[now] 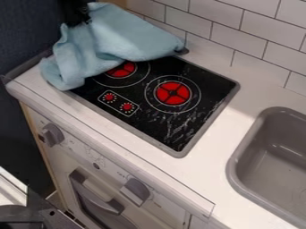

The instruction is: Fold the cloth from bottom right to top left

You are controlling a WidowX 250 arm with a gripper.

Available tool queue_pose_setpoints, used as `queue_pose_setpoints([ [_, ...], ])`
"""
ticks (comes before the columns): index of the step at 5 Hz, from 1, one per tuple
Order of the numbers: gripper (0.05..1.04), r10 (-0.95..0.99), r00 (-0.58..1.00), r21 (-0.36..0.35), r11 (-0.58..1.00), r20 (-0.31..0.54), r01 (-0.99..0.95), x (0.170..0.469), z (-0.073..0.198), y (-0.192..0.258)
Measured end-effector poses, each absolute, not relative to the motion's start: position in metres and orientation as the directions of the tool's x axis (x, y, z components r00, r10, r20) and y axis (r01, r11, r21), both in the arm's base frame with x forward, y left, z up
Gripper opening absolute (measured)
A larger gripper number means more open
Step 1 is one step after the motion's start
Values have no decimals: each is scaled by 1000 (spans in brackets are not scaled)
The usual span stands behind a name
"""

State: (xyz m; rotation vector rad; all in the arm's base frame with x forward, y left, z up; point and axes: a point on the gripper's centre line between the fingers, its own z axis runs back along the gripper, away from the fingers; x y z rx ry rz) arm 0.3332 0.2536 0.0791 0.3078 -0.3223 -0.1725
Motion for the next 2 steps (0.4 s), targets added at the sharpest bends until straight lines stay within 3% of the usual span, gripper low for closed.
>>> queue_pose_setpoints([
  [1, 77, -193, 952, 230, 963, 237, 138, 333, 39, 252],
  [2, 224, -105, 968, 168, 984, 228, 67, 322, 26, 237],
])
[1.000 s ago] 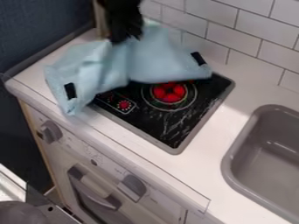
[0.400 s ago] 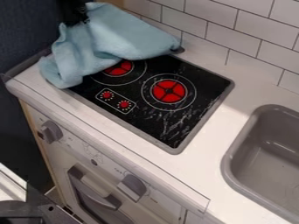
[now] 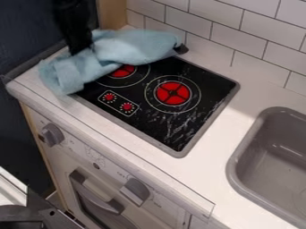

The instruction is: Fold the cloth from bottom right to top left

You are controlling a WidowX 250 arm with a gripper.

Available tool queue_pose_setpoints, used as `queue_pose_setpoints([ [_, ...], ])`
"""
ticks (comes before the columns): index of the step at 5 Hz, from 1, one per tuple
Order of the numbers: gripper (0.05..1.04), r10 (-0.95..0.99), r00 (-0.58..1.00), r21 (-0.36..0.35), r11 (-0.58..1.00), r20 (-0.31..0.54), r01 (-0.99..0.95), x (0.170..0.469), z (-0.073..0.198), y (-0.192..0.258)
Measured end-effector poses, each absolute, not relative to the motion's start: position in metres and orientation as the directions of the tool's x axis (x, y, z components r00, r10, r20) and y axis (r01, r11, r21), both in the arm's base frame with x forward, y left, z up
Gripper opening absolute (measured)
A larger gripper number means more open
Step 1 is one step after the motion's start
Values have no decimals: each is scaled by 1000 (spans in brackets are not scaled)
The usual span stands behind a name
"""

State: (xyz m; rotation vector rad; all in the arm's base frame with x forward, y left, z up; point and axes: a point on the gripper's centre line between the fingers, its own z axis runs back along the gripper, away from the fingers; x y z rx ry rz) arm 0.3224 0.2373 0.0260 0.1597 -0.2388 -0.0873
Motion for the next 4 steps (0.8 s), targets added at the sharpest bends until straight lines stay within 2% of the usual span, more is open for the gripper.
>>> queue_pose_setpoints([
  [1, 478, -119, 965, 190, 979, 234, 74, 321, 52, 217],
  [2, 792, -110, 975, 203, 977, 193, 70, 321, 71, 198],
  [3, 1006, -68, 979, 231, 973, 193, 22, 328, 103, 191],
  [4, 1005, -25, 977, 158, 987, 212, -9, 339, 135, 185],
])
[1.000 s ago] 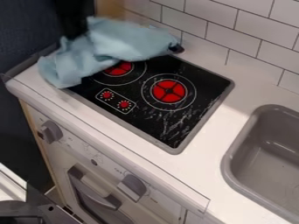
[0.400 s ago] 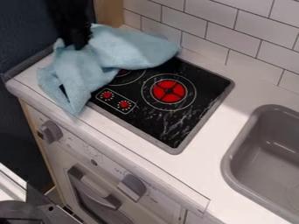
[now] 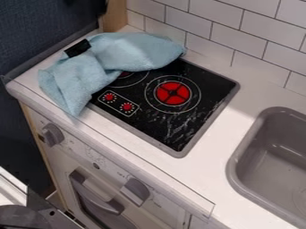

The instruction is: Fold the cloth from bottom right to top left

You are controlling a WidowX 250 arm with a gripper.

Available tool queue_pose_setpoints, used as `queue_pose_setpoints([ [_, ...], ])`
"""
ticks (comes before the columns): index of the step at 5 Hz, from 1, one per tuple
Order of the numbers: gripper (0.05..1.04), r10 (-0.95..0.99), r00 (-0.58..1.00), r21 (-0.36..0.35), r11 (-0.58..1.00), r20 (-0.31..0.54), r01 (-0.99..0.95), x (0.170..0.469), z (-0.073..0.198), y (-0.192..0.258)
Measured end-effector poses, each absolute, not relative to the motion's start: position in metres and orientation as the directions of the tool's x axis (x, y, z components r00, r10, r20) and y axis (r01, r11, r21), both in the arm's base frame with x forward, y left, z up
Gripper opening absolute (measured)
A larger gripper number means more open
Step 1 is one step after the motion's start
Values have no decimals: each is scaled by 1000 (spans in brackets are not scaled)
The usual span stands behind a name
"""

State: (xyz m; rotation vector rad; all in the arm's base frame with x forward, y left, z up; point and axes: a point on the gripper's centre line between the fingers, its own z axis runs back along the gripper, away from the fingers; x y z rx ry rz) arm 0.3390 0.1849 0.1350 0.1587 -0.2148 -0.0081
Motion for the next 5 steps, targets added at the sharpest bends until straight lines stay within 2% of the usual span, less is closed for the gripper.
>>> queue_pose_setpoints([
  [1, 1001, -15, 982, 122, 992, 187, -8, 339, 148, 178],
  [2, 1001, 47, 994, 50, 997, 98, -53, 330, 128, 132],
  [3, 1001, 65, 998, 45, 997, 21, -66, 320, 124, 82],
  [4, 1001, 36, 999, 37, 999, -2, -36, 316, 120, 35],
  [5, 1001, -28, 1000, -22, 999, 8, 28, 318, 120, -14],
])
